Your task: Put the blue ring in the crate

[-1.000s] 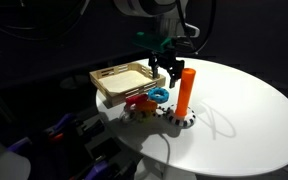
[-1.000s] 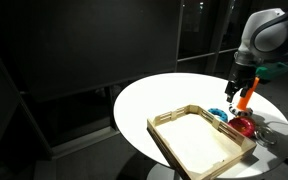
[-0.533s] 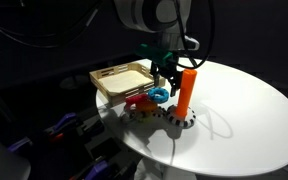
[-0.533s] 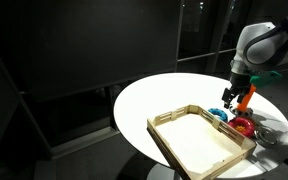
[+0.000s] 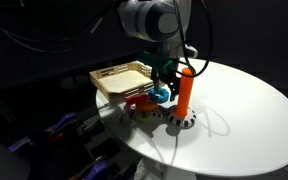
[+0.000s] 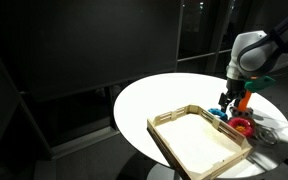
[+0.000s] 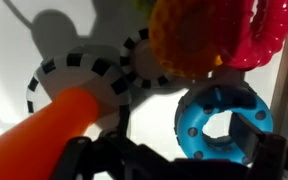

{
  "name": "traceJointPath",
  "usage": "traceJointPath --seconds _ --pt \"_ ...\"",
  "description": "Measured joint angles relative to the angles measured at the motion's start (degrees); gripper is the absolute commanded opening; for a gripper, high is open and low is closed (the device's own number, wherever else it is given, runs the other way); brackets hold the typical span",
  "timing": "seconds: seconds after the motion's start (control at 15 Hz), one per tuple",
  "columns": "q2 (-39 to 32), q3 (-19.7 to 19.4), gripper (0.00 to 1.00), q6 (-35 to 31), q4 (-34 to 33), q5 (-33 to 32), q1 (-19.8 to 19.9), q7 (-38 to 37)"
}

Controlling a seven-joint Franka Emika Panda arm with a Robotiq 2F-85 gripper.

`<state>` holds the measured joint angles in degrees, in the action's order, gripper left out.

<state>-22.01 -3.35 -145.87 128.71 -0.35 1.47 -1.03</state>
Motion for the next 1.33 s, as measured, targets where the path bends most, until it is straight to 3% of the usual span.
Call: traceJointPath --seconds 1.33 --pt "-5.44 -0.70 1.00 -0.03 -5.01 -0.44 -1.25 -2.21"
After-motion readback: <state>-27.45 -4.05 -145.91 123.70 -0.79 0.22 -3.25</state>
